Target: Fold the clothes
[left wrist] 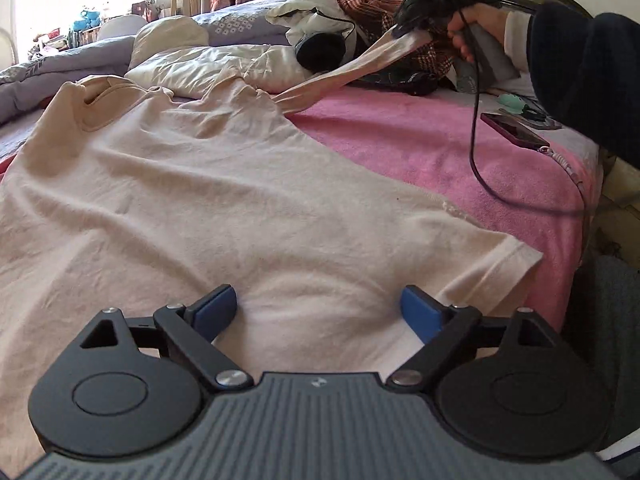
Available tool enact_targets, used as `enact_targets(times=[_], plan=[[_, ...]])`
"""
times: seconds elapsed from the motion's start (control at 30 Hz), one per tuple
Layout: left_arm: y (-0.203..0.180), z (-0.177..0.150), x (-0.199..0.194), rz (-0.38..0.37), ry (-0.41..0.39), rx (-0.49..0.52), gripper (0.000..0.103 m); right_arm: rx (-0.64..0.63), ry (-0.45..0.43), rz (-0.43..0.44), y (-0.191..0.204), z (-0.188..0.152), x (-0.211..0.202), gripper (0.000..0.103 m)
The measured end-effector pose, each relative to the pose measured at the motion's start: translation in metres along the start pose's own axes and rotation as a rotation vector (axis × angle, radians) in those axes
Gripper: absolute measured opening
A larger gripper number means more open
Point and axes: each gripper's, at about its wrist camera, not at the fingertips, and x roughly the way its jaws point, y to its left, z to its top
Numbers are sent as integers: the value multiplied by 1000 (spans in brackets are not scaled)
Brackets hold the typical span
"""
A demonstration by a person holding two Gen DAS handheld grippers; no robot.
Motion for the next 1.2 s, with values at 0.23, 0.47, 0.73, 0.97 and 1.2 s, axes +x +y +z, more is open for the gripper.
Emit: enact_targets(times=[0.23,0.47,0.73,0.97,1.2], plan=[[2,4,4,-4,9,-11,93,38,-91,-207,-84,52,14,7],[6,9,3,-19,30,-33,94,24,179,-159,-61,-28,91,14],[31,8,-27,-11,-22,-149,93,-113,266,-166,-15,-101,60,80],[70,1,-72,134,-98,-231,92,-120,97,357,26,-92,-90,71],[93,-29,-124,304,-119,-255,93,-11,312,655,52,-177,-190,72]])
